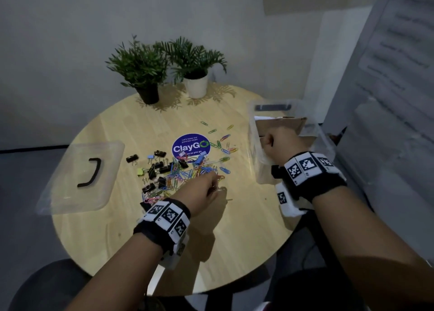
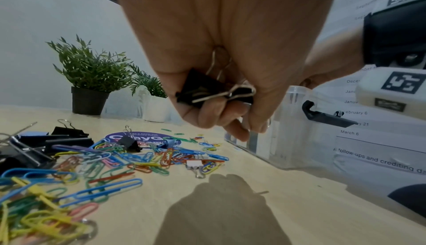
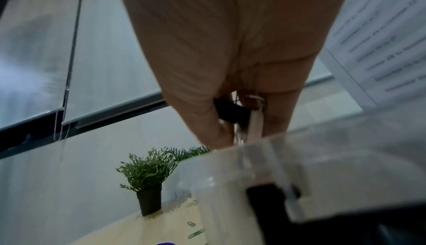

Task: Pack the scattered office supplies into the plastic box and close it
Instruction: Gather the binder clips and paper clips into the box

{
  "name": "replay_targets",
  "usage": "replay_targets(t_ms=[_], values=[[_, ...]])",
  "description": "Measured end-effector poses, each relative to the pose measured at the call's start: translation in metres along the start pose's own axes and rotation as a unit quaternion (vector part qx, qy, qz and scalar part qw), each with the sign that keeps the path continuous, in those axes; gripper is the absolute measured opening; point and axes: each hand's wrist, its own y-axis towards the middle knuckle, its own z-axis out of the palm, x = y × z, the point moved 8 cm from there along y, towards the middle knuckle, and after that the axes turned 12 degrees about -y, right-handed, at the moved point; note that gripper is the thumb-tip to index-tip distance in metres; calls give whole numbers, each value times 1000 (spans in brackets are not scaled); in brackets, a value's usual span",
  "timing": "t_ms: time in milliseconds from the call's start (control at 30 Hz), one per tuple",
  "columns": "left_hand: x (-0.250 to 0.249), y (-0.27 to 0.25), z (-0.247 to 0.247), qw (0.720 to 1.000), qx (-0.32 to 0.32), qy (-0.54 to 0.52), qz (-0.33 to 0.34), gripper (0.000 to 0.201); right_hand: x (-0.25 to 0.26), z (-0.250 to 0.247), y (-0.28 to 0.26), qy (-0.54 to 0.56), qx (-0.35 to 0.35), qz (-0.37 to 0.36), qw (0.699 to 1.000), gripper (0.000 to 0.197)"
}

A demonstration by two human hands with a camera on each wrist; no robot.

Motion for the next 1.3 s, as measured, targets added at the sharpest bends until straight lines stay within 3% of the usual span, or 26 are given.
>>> replay_targets(t_ms=[133,267,367,467,533,600,700,833,933,1133,1300], values=[[0,-2,-3,1000,-10,-14,20,5,-4,16,-2,32,83,2,996,28],[-7,0,-11,999,-35,5,37,10,-5,11,-6,87,97,-33,991,34],[-34,10,-25,995,-65,-10,77,4,-22,-10,-11,150,-19,-33,988,34],[-83,35,-41,981,-117,-26,156,7,-60,-19,-22,134,-171,50,975,30],[-120,55,-41,974,-131,-15,186,14,-78,4,-23,58,-139,109,983,42],[-148,78,-31,976,-116,12,185,21,-84,23,-24,38,-103,138,984,54],[-167,106,-8,982,-73,57,167,27,-82,24,-26,70,-146,140,977,57],[-157,124,16,987,-48,99,114,36,-86,20,-27,132,-155,144,968,56],[-154,123,19,989,-41,92,110,45,-89,22,-28,114,-152,133,973,56],[-163,129,23,989,-56,85,108,37,-85,30,-27,57,-150,131,978,57],[-175,118,18,977,-115,130,125,43,-88,27,-27,60,-141,118,981,55]])
